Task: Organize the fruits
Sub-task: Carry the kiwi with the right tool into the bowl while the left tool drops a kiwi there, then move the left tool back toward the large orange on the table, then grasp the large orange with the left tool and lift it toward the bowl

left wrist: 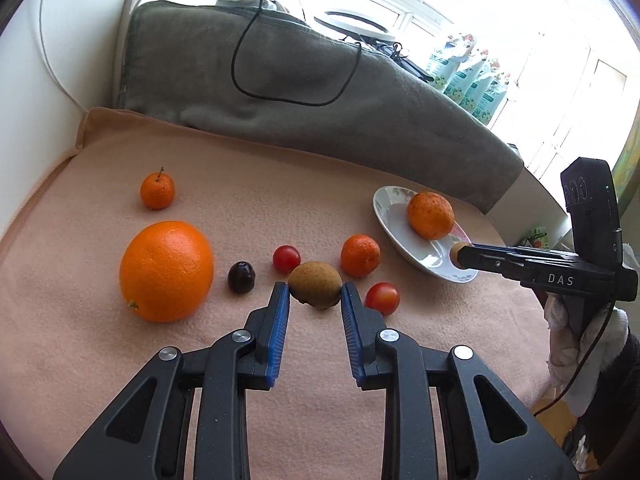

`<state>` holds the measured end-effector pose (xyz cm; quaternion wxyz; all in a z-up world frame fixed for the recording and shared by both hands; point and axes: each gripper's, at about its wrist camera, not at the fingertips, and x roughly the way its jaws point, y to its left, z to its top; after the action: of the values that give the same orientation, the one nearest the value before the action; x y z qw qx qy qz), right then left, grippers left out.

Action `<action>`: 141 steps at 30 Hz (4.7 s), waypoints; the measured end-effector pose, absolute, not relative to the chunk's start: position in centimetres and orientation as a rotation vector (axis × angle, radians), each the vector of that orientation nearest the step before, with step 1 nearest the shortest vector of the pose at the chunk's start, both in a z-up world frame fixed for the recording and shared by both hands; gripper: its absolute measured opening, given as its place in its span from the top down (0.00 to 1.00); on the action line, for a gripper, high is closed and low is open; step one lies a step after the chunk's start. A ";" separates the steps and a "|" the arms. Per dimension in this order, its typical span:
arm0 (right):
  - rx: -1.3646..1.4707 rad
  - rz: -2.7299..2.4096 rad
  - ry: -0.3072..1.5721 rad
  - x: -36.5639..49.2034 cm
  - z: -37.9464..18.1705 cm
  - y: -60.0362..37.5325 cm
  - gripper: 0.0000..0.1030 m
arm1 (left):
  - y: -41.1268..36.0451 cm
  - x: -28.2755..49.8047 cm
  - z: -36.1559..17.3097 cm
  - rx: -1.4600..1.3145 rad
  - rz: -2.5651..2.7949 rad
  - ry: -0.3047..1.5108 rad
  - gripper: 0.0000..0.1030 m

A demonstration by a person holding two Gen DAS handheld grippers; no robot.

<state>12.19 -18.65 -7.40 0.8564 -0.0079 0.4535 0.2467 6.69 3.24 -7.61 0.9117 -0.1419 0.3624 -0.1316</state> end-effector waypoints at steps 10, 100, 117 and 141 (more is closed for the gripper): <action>0.033 0.398 0.932 12.8 -8.0 -23.4 0.69 | -2.0 9.8 -6.8 -0.251 -0.390 0.737 0.76; 0.173 0.544 0.897 11.6 -6.9 -20.8 0.30 | 6.2 4.4 -8.1 -0.196 -0.123 0.746 0.31; 0.151 0.707 0.957 14.0 -7.4 -11.8 0.30 | 11.2 4.9 -10.1 -0.297 -0.055 0.763 0.31; 0.178 0.946 1.172 18.8 -11.7 1.4 0.30 | 13.6 7.9 -12.6 -0.437 -0.096 0.814 0.31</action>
<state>18.84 1.41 -11.72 0.7259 0.0808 0.5315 0.4289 7.90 13.60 -12.57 0.8942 -0.2108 0.3923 -0.0463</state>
